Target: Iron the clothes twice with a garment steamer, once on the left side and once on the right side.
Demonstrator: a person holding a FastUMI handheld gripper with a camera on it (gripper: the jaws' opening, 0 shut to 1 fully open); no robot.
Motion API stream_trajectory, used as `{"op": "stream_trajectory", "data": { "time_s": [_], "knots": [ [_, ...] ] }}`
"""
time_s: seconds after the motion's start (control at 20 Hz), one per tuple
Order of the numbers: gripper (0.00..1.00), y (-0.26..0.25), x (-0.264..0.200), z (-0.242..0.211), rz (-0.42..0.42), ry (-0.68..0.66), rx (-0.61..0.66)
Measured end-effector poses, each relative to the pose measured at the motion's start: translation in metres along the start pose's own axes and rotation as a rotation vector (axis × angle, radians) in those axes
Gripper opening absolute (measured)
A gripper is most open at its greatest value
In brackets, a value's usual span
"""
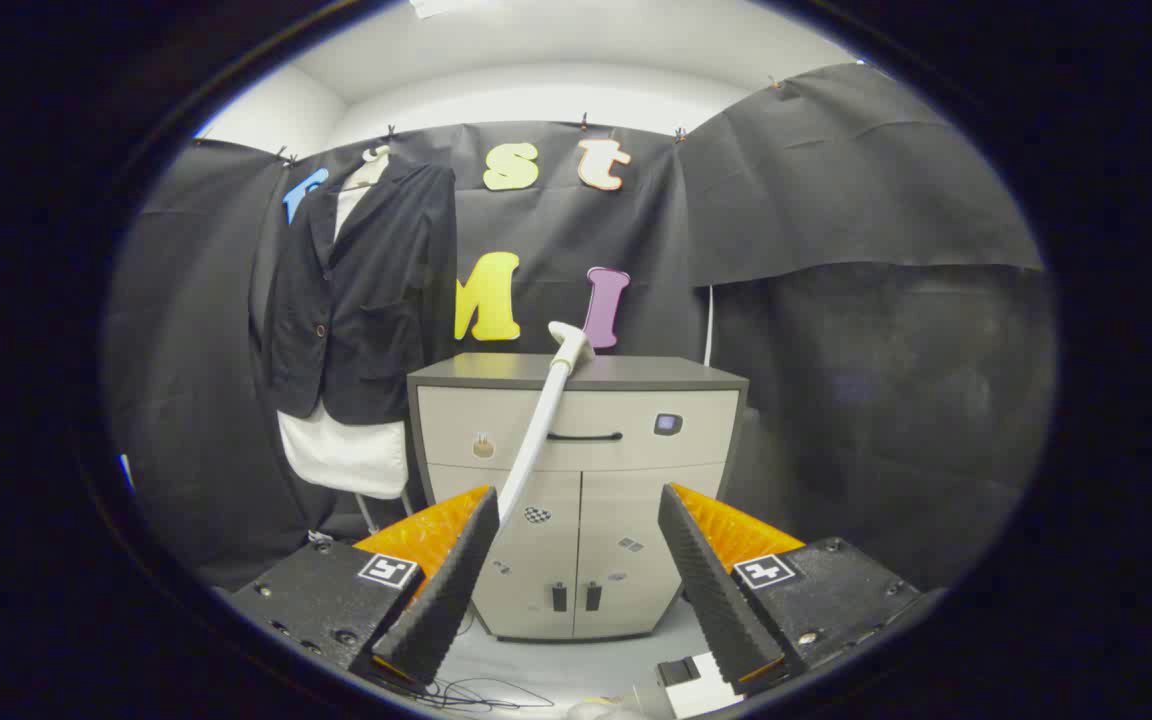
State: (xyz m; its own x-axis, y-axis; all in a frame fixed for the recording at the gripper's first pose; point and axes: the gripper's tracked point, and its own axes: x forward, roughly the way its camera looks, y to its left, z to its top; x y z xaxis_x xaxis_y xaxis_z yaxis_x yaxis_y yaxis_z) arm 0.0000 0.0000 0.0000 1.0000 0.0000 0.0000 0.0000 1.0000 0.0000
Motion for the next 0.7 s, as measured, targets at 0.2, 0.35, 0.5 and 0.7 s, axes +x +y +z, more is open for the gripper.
{"op": "stream_trajectory", "data": {
  "time_s": [0.2, 0.35, 0.5, 0.7],
  "knots": [
    [1.0, 0.005, 0.001, 0.004, 0.0, 0.002, 0.016],
    [1.0, 0.003, 0.0, 0.006, -0.018, 0.003, 0.003],
    [1.0, 0.005, -0.001, 0.011, -0.028, -0.003, 0.008],
    [1.0, 0.007, 0.003, 0.018, -0.03, 0.001, 0.028]
  ]
}}
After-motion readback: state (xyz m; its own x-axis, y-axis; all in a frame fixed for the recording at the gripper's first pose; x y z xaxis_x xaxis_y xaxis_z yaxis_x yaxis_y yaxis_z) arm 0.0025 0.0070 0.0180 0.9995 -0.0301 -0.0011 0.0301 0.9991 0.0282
